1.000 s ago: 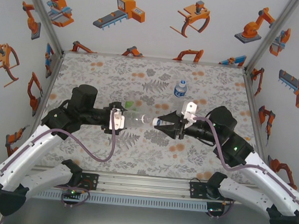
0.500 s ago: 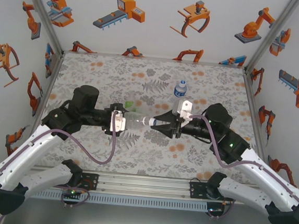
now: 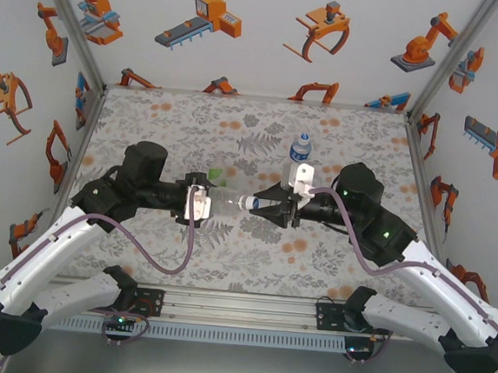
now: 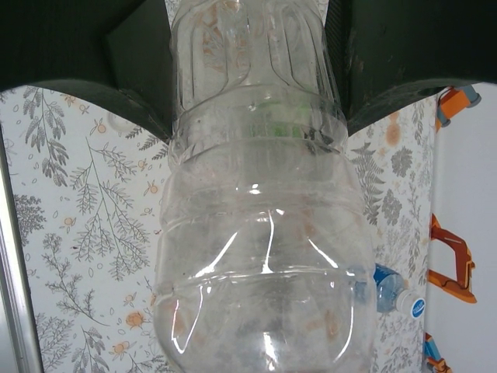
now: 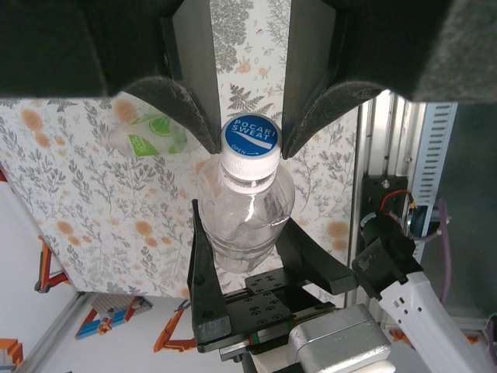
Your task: Screw on the bottle caps
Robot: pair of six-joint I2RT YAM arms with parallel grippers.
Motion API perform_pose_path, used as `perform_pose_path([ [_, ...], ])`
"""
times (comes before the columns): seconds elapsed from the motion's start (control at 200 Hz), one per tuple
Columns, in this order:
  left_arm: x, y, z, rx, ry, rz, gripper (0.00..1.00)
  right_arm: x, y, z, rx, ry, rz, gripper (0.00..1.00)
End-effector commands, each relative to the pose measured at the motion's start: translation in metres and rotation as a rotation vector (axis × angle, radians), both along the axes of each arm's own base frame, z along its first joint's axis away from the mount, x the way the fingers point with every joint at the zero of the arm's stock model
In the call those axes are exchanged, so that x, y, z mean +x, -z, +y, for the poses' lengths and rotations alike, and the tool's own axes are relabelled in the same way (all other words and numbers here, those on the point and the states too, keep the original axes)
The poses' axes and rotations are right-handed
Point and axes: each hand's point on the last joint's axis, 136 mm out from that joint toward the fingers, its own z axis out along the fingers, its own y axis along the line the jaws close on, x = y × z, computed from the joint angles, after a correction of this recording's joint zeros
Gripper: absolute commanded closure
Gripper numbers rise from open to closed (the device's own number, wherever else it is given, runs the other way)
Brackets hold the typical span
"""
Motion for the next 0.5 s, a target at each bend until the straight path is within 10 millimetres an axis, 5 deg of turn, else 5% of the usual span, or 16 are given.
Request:
perform_pose_path([
  [0.0,-0.006,-0.008,-0.003,-0.009,0.038,-0.021,1.0,-0.011,-0.008,0.0,-0.022,-0.055,-0.049,1.0],
  [0.496,-0.013,-0.016,-0.01,-0.06,0.075,0.017,1.0,-0.011,0.007,0.008,-0.129,-0.101,-0.119,1.0],
])
